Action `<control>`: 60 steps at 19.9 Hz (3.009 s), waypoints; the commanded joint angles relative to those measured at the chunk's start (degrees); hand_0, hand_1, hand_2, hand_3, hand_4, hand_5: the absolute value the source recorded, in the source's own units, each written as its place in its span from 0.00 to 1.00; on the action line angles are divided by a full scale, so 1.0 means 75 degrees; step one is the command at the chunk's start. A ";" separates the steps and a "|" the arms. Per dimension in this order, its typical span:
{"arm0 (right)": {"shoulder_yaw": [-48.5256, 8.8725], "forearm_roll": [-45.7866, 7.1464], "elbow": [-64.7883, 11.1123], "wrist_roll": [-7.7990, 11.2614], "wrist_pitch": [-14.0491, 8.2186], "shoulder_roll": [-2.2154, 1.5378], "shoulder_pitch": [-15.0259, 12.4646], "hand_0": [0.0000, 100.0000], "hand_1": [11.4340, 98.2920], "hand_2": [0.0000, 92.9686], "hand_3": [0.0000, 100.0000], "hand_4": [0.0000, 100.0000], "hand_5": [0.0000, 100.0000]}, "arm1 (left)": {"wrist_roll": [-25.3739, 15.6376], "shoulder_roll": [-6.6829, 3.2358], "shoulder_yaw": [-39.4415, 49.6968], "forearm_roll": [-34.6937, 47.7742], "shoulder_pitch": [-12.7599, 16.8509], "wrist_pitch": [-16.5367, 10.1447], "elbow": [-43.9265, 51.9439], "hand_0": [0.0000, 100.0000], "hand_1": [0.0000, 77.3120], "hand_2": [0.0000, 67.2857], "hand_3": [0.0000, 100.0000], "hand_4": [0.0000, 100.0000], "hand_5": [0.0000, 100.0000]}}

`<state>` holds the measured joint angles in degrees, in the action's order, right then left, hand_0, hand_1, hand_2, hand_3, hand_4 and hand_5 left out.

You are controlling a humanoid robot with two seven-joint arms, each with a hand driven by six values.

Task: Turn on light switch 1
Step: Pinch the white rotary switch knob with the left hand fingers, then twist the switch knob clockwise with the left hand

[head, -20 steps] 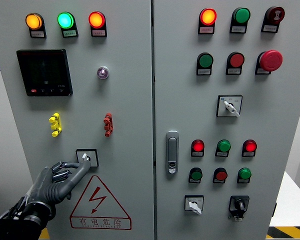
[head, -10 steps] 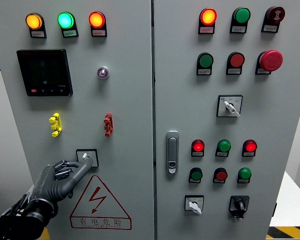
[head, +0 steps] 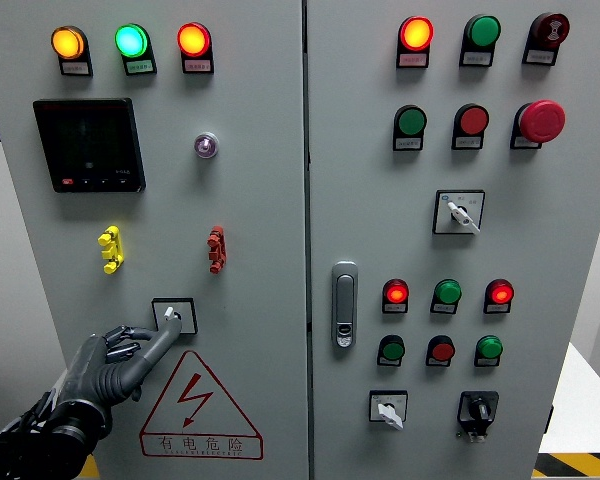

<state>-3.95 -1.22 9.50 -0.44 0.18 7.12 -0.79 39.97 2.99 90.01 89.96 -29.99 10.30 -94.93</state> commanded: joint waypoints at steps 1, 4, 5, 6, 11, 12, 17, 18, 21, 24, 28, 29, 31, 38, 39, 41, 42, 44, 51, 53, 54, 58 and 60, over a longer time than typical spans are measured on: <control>0.0000 -0.0001 -0.0001 0.0000 -0.0012 0.0000 0.0000 0.00 0.09 0.00 0.19 0.19 0.11 | 0.0003 -0.0001 -0.0001 0.0052 -0.0091 0.0009 0.0048 0.00 0.75 0.81 1.00 1.00 1.00; 0.0000 -0.0001 0.0011 0.0000 -0.0012 -0.0012 0.0000 0.00 0.09 0.00 0.19 0.19 0.11 | 0.0003 -0.0001 -0.0001 0.0052 -0.0103 -0.0002 0.0048 0.00 0.75 0.81 1.00 1.00 1.00; 0.0000 -0.0001 0.0000 0.0000 -0.0001 0.0000 0.0000 0.00 0.09 0.00 0.19 0.19 0.11 | 0.0015 -0.0001 -0.0001 0.0052 -0.0103 -0.0002 0.0048 0.00 0.75 0.82 1.00 1.00 1.00; 0.0000 0.0011 0.0011 0.0000 -0.0012 0.0000 0.0000 0.00 0.09 0.00 0.19 0.19 0.11 | 0.0015 -0.0001 -0.0001 0.0064 -0.0103 -0.0002 0.0048 0.00 0.75 0.82 1.00 1.00 1.00; 0.0000 -0.0001 0.0000 0.0000 -0.0001 0.0000 0.0000 0.00 0.09 0.00 0.19 0.19 0.11 | 0.0120 -0.0001 -0.0001 0.0064 -0.0196 -0.0002 0.0060 0.00 0.76 0.83 1.00 1.00 1.00; 0.0000 -0.0001 0.0011 0.0000 -0.0012 0.0000 0.0000 0.00 0.09 0.00 0.19 0.19 0.11 | 0.0120 -0.0001 -0.0001 0.0064 -0.0197 -0.0002 0.0060 0.00 0.76 0.83 1.00 1.00 1.00; 0.0000 -0.0001 0.0011 0.0000 -0.0001 -0.0012 0.0000 0.00 0.09 0.00 0.19 0.19 0.11 | 0.0132 -0.0001 -0.0001 0.0263 -0.0208 -0.0002 0.0095 0.00 0.76 0.85 1.00 1.00 1.00; 0.0000 -0.0001 0.0000 0.0000 -0.0001 0.0000 0.0000 0.00 0.09 0.00 0.19 0.19 0.11 | 0.0132 -0.0001 -0.0001 0.0298 -0.0220 -0.0002 0.0142 0.00 0.76 0.85 1.00 1.00 1.00; 0.0000 -0.0001 0.0011 0.0000 -0.0001 0.0000 0.0000 0.00 0.09 0.00 0.19 0.19 0.11 | 0.0132 -0.0001 -0.0001 0.0310 -0.0243 -0.0002 0.0201 0.00 0.76 0.86 1.00 1.00 1.00; 0.0000 -0.0001 0.0000 0.0000 -0.0001 0.0000 0.0000 0.00 0.09 0.00 0.19 0.19 0.11 | 0.0132 -0.0001 -0.0001 0.0310 -0.0267 -0.0014 0.0212 0.00 0.77 0.87 1.00 1.00 1.00; 0.0000 -0.0001 0.0011 0.0000 -0.0012 -0.0012 0.0000 0.00 0.09 0.00 0.19 0.19 0.11 | 0.0132 -0.0001 -0.0012 0.0310 -0.0313 -0.0014 0.0224 0.00 0.77 0.87 1.00 1.00 1.00; 0.0000 0.0011 0.0000 0.0000 -0.0001 0.0000 0.0000 0.00 0.09 0.00 0.19 0.19 0.11 | 0.0132 -0.0001 -0.0012 0.0322 -0.0314 -0.0014 0.0247 0.00 0.77 0.87 1.00 1.00 1.00; 0.0000 -0.0001 0.0011 0.0000 -0.0001 0.0000 0.0000 0.00 0.09 0.00 0.19 0.19 0.11 | 0.0132 -0.0001 -0.0012 0.0322 -0.0337 -0.0014 0.0259 0.00 0.77 0.88 1.00 1.00 1.00; 0.0000 -0.0001 0.0011 0.0000 -0.0012 0.0000 0.0000 0.00 0.09 0.00 0.19 0.19 0.11 | 0.0284 -0.0012 -0.0012 0.0322 -0.0384 -0.0014 0.0306 0.00 0.77 0.89 1.00 1.00 1.00; 0.0000 -0.0001 0.0011 0.0000 -0.0001 0.0000 0.0000 0.00 0.09 0.00 0.19 0.19 0.11 | 0.0308 -0.0012 -0.0012 0.0322 -0.0396 -0.0026 0.0306 0.00 0.77 0.89 1.00 1.00 1.00; 0.0000 -0.0001 0.0000 0.0000 -0.0001 0.0000 0.0000 0.00 0.09 0.00 0.19 0.19 0.11 | 0.0320 -0.0012 -0.0012 0.0322 -0.0431 -0.0026 0.0329 0.00 0.77 0.89 1.00 1.00 1.00; 0.0000 -0.0001 0.0011 0.0000 -0.0001 0.0000 0.0000 0.00 0.09 0.00 0.19 0.19 0.11 | 0.0308 -0.0012 -0.0012 0.0310 -0.0431 -0.0026 0.0365 0.00 0.77 0.89 1.00 1.00 1.00; 0.0000 -0.0001 0.0000 0.0000 -0.0012 0.0000 0.0000 0.00 0.09 0.00 0.19 0.19 0.11 | 0.0320 -0.0012 -0.0012 0.0310 -0.0431 -0.0026 0.0365 0.00 0.77 0.89 1.00 1.00 1.00; 0.0000 -0.0001 -0.0001 0.0000 -0.0001 -0.0012 0.0000 0.00 0.09 0.00 0.19 0.19 0.11 | 0.0320 -0.0012 -0.0012 0.0310 -0.0478 -0.0026 0.0365 0.07 0.77 0.89 1.00 1.00 1.00; 0.0000 -0.0001 0.0011 0.0000 -0.0012 0.0000 0.0000 0.00 0.09 0.00 0.19 0.19 0.11 | 0.0320 -0.0001 -0.0024 0.0310 -0.0501 -0.0026 0.0365 0.33 0.75 0.89 1.00 1.00 1.00; 0.0000 -0.0001 0.0011 0.0000 -0.0001 0.0000 0.0000 0.00 0.09 0.00 0.19 0.19 0.11 | 0.0320 -0.0001 -0.0024 0.0310 -0.0513 -0.0026 0.0376 0.45 0.74 0.89 1.00 1.00 1.00; 0.0000 -0.0001 -0.0001 0.0000 -0.0001 0.0000 0.0000 0.00 0.09 0.00 0.19 0.19 0.11 | 0.0320 -0.0001 -0.0024 0.0322 -0.0513 -0.0038 0.0377 0.59 0.76 0.89 1.00 1.00 1.00; 0.0000 -0.0001 0.0011 0.0000 -0.0001 0.0000 0.0000 0.00 0.09 0.00 0.19 0.19 0.11 | 0.0320 -0.0001 -0.0024 0.0310 -0.0513 -0.0049 0.0377 0.62 0.77 0.88 1.00 1.00 1.00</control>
<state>-3.95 -1.22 9.52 -0.44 0.13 7.06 -0.79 42.36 2.99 89.82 92.29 -33.86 10.00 -92.11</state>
